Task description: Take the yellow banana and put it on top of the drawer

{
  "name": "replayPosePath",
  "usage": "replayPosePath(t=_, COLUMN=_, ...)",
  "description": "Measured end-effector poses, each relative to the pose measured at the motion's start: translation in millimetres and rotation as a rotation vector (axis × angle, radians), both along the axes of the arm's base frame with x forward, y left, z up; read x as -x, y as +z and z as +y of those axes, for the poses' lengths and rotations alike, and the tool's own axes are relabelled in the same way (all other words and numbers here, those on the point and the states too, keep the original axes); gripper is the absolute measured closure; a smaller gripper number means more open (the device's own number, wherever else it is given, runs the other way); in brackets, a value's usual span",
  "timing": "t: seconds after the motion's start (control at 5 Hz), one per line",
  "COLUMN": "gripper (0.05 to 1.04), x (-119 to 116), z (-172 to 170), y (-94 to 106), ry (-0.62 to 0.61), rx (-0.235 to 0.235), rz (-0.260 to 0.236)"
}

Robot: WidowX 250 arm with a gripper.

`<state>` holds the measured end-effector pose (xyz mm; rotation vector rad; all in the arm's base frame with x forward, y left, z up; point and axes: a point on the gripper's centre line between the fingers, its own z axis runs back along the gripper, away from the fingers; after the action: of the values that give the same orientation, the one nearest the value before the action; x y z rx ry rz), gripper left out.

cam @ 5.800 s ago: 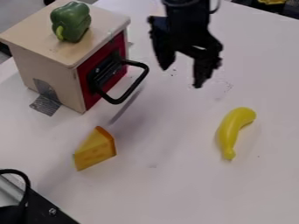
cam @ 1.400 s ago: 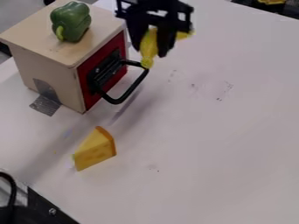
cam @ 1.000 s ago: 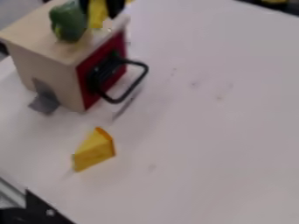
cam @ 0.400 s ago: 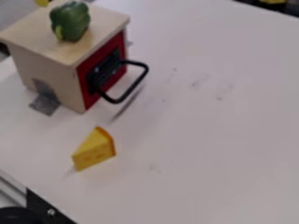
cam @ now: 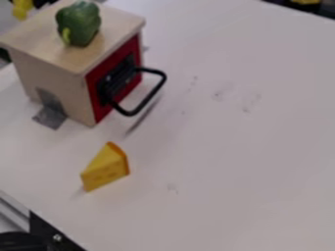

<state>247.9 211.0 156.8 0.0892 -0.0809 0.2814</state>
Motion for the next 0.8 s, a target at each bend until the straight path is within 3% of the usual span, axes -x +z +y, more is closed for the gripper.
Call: replayPosePath(t=0.8, gripper=0.554, x=1.3, z=18.8, y=-46.7, ry=-0.066, rx=0.017, rz=0.013)
